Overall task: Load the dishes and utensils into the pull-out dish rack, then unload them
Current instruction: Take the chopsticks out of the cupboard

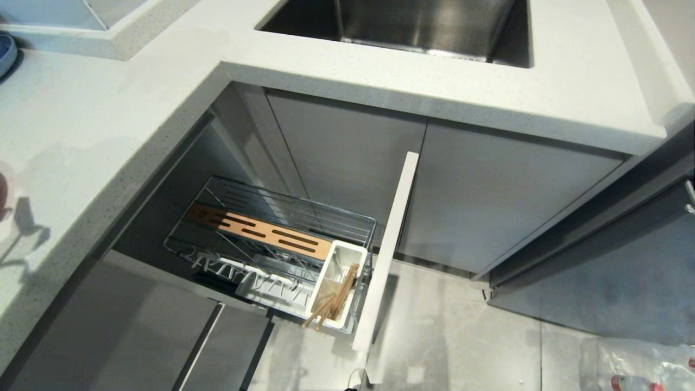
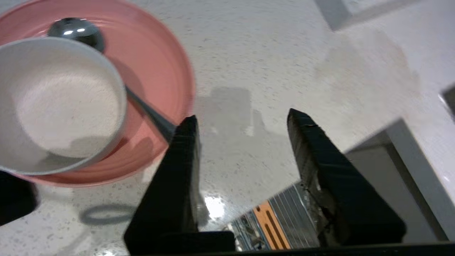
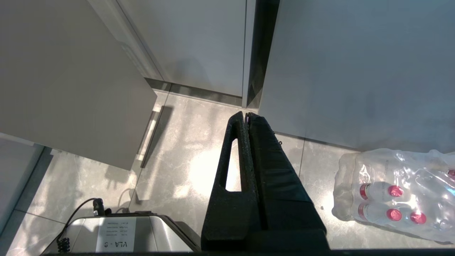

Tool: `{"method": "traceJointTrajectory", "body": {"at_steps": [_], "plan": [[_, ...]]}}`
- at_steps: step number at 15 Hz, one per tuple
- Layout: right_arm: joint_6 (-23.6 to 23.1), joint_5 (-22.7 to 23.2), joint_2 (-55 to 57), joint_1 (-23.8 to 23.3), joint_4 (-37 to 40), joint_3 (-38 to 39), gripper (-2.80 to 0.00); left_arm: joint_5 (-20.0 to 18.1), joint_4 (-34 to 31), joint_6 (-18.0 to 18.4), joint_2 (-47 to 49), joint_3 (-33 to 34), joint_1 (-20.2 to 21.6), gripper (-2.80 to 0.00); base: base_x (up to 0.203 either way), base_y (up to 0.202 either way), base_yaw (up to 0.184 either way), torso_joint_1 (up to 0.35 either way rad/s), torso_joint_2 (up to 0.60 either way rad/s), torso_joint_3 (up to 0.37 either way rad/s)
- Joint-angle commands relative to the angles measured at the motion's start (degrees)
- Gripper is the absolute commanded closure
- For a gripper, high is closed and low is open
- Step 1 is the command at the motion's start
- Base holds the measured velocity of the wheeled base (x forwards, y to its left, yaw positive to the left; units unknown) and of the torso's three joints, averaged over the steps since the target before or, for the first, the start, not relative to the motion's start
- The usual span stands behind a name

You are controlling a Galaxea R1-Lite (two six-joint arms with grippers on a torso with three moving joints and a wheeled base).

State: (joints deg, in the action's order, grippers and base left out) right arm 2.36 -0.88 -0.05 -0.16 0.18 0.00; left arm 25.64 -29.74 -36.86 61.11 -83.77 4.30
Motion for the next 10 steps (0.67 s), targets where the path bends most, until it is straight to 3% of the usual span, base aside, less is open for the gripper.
{"method": "traceJointTrajectory", "body": {"at_steps": [1,3,5,7,10], "plan": [[0.0,0.0,0.0,0.0,0.0,0.1,0.00,-0.9,-0.2,1.3,-1.3,-0.9,-2.6,0.00,0.000,0.000,0.000,0.000,0.00,0.000],[0.0,0.0,0.0,0.0,0.0,0.1,0.00,-3.4,-0.1,5.5,-1.2,-2.6,-5.9,0.00,0.000,0.000,0.000,0.000,0.00,0.000],[0.0,0.0,0.0,0.0,0.0,0.1,0.00,-8.5,-0.3,9.4,-1.0,-3.9,-12.6,0.00,0.000,0.000,0.000,0.000,0.00,0.000],[0.0,0.0,0.0,0.0,0.0,0.1,0.00,-19.1,-1.3,12.8,-0.7,-4.0,-19.0,0.00,0.000,0.000,0.000,0.000,0.00,0.000],[0.0,0.0,0.0,0.0,0.0,0.1,0.00,-29.8,-6.8,13.9,3.9,-5.0,-20.9,0.00,0.000,0.000,0.000,0.000,0.00,0.000]]}}
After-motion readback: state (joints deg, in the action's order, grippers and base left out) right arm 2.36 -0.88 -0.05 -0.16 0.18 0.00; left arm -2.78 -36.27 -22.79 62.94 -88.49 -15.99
